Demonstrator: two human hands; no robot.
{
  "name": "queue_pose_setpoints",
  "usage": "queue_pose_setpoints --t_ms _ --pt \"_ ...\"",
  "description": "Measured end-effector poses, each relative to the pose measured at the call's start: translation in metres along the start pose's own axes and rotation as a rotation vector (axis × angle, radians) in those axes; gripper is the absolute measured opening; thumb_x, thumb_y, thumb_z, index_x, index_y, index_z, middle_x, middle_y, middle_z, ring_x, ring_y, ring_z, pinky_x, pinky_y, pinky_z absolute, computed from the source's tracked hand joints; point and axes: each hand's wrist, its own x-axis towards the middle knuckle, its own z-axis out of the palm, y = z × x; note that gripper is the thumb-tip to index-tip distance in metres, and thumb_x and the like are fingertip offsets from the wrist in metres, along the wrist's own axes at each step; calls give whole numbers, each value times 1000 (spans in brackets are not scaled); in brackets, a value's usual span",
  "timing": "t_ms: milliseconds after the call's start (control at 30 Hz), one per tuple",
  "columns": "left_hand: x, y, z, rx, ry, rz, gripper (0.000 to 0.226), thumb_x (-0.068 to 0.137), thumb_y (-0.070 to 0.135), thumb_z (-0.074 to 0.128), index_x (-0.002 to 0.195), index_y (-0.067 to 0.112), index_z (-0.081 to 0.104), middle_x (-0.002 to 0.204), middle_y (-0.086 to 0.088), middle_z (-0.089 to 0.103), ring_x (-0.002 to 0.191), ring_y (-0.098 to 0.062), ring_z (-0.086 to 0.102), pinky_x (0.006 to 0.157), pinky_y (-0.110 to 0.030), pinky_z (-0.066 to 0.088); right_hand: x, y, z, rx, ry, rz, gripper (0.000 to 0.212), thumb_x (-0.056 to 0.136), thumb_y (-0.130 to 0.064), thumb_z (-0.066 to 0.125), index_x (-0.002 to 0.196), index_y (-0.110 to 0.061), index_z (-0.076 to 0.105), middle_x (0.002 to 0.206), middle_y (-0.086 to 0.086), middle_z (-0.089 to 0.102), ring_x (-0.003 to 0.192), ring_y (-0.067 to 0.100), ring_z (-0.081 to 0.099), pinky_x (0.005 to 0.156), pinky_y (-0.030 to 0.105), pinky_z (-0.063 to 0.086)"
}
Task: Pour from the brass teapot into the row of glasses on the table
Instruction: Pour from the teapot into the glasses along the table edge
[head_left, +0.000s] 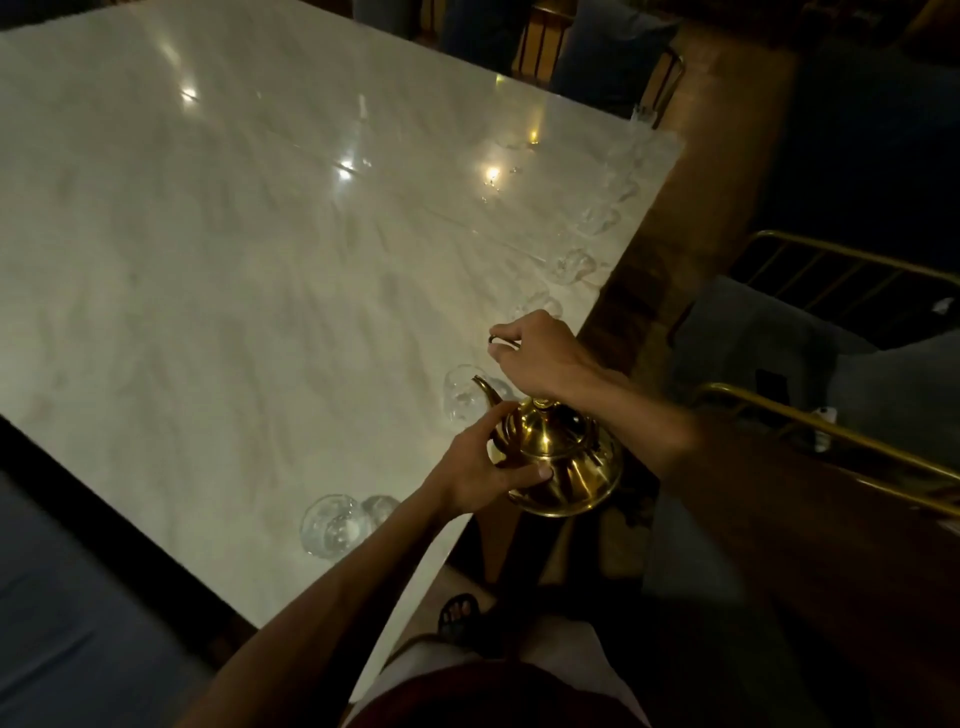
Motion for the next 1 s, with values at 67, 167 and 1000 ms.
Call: queue_pose_setpoints --t_ms 67,167,1000 --pt "5 -2 2 -28 -3 -18 79 72 43 88 139 46 46 136 15 60 127 -9 55 109 -38 44 6 0 -2 -26 -18 0 40 101 -24 56 139 -14 62 147 5 57 135 23 53 110 34 44" --pt "12 -5 4 -42 -6 -43 84 71 44 88 143 39 45 137 14 59 126 -10 55 110 -39 45 14 0 -3 -52 -39 -3 40 101 -23 55 139 -13 61 146 6 57 135 24 54 109 34 45" --pt "21 -11 16 -99 8 -41 75 77 40 85 143 35 49 140 17 57 131 -3 52 110 -26 41 38 7 -2 -161 -115 -36 36 99 -22 56 133 -16 67 137 4 66 117 25 65 73 24 52"
